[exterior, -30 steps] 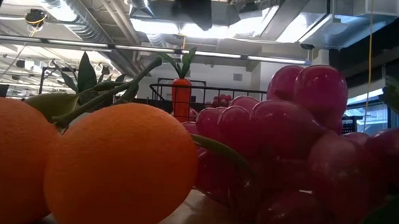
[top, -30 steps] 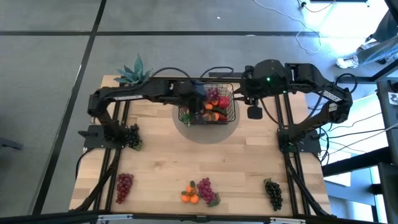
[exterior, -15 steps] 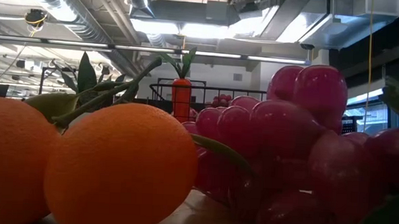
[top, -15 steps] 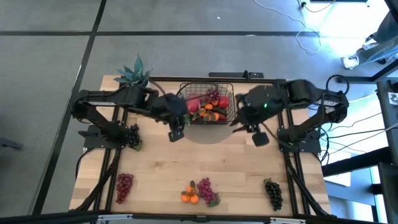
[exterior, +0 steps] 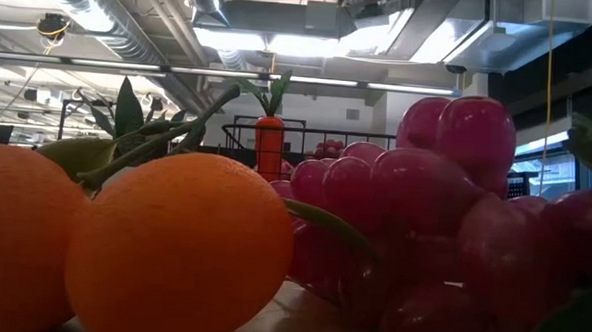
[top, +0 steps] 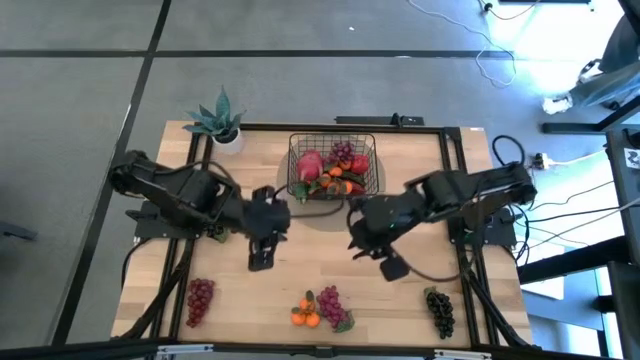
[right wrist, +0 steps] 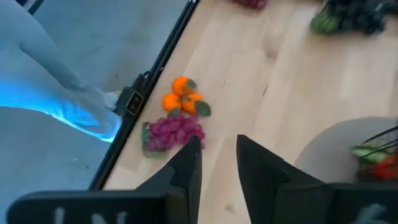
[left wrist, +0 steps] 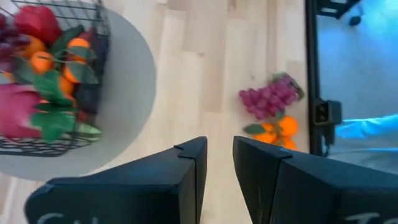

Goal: Build produce basket
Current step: Put the tangerine into the black wire basket

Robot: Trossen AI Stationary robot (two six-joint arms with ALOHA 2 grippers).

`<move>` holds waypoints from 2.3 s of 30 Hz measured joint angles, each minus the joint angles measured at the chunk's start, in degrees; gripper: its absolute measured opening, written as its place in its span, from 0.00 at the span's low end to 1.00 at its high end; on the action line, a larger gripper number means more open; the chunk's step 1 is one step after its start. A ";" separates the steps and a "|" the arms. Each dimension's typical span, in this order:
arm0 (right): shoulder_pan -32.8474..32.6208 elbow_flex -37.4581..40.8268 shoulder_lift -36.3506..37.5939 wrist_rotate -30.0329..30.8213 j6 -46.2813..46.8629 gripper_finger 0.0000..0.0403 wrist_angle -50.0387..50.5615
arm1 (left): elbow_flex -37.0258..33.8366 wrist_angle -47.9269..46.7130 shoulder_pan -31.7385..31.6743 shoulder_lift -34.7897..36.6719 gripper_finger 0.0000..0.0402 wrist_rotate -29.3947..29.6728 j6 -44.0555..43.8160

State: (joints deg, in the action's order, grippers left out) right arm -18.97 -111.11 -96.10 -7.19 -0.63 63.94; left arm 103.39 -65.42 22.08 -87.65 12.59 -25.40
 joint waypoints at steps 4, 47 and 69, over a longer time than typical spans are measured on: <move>-1.58 0.00 -2.65 0.03 5.29 0.22 0.00 | 0.00 0.01 4.61 -0.05 0.17 2.36 -2.42; -6.51 0.00 -26.82 -0.46 -1.61 0.22 -22.29 | -0.02 -2.38 28.40 0.02 0.17 26.95 -29.62; -6.33 0.00 -32.89 -0.02 -4.83 0.22 -21.40 | -0.02 -3.20 28.38 0.02 0.17 26.96 -29.53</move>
State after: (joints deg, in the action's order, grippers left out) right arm -25.30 -111.11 -128.99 -7.20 -5.45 42.54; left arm 103.37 -68.62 50.46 -87.64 39.55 -54.94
